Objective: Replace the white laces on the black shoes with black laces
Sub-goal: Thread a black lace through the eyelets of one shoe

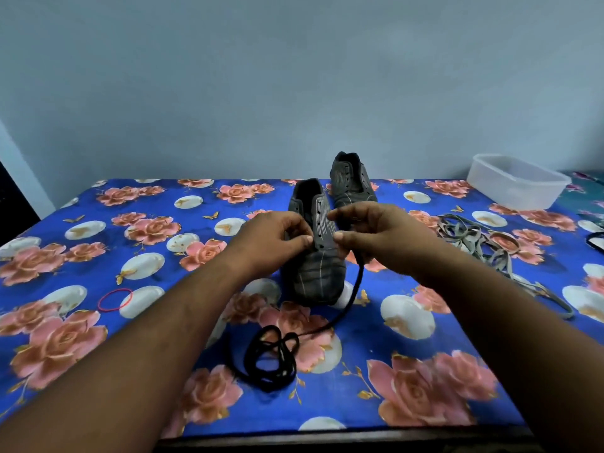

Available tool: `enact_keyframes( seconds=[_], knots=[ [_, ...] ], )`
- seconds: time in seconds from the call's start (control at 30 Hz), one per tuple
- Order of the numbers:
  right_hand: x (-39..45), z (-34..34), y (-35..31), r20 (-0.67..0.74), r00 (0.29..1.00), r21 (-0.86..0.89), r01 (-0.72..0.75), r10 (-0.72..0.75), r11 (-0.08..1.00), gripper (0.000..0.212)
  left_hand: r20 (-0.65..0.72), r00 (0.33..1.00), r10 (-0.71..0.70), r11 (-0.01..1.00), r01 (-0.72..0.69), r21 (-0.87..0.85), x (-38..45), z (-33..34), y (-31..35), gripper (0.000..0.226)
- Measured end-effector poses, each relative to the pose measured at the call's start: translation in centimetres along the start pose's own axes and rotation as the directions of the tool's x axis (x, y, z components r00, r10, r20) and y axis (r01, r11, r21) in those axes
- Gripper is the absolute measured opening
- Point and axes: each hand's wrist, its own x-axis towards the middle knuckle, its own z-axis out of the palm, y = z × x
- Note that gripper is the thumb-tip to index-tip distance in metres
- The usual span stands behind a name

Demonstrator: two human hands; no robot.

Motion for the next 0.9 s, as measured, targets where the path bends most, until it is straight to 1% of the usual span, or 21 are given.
enact_keyframes(
  seconds=[0.07,0.1,0.13,0.2,0.23,0.33,0.43,0.5,0.6,0.7,0.77,0.8,0.83,0.9],
  knots=[
    [1.1,-0.3,0.6,0.066,0.998,-0.131,0.029,-0.02,0.991,0.02,0.011,1.0,0.002,0.993,-0.003,0.118,0.8,0.6,-0.1,0.004],
    [1.5,-0.6,0.8,0.093,0.995,-0.152,0.05,-0.036,0.987,0.016,0.004,1.0,0.006,0.988,-0.006,0.153,0.8,0.9,-0.2,0.007],
    [1.8,-0.7,1.2,0.114,0.992,-0.153,0.073,-0.056,0.986,0.014,-0.01,1.0,0.008,0.99,-0.007,0.143,0.7,1.4,-0.5,0.011],
    [2.1,-0.8,2.2,0.123,0.986,-0.11,0.125,-0.112,0.986,0.015,-0.049,0.999,0.005,0.999,-0.003,0.032,0.4,2.3,-1.0,0.018],
    [2.1,-0.6,2.8,0.101,0.986,-0.067,0.142,-0.135,0.988,0.017,-0.065,0.998,0.003,1.0,-0.004,-0.015,0.2,2.8,-1.3,0.02],
    [1.9,-0.2,4.3,-0.015,0.989,0.045,0.147,-0.146,0.988,0.02,-0.088,0.996,0.017,0.998,-0.023,-0.063,0.2,3.6,-1.6,0.024],
    [1.7,-0.2,4.5,-0.024,0.989,0.042,0.148,-0.147,0.988,0.022,-0.096,0.995,0.018,0.994,-0.028,-0.105,0.3,3.9,-1.7,0.026],
    [1.5,-0.4,4.3,-0.028,0.988,0.04,0.156,-0.155,0.987,0.019,-0.088,0.996,0.016,0.988,-0.029,-0.15,0.3,4.1,-1.7,0.024],
    [1.1,-0.5,4.1,-0.034,0.985,0.008,0.172,-0.172,0.985,0.015,-0.089,0.996,0.013,0.976,-0.032,-0.216,0.2,4.0,-1.4,0.008],
    [0.9,-0.8,3.7,-0.078,0.981,0.017,0.179,-0.177,0.984,0.014,-0.069,0.998,0.006,0.961,-0.025,-0.277,-0.1,4.0,-0.9,0.011],
    [0.9,-1.0,3.4,-0.106,0.981,0.08,0.171,-0.162,0.982,0.016,-0.039,0.999,0.001,0.945,-0.014,-0.326,-0.3,4.0,-0.5,0.012],
    [0.9,-1.1,3.3,-0.096,0.983,0.149,0.168,-0.155,0.974,0.016,-0.026,1.0,-0.003,0.938,-0.006,-0.347,-0.4,4.0,-0.3,0.012],
    [0.7,-1.2,3.2,-0.063,0.987,0.257,0.159,-0.148,0.953,0.015,-0.018,1.0,-0.009,0.932,0.002,-0.363,-0.5,4.1,-0.3,0.012],
    [0.4,-1.4,2.9,0.055,0.986,0.494,0.113,-0.16,0.862,0.01,-0.022,1.0,-0.013,0.934,0.004,-0.358,-0.5,4.1,-0.3,0.008]
  ],
)
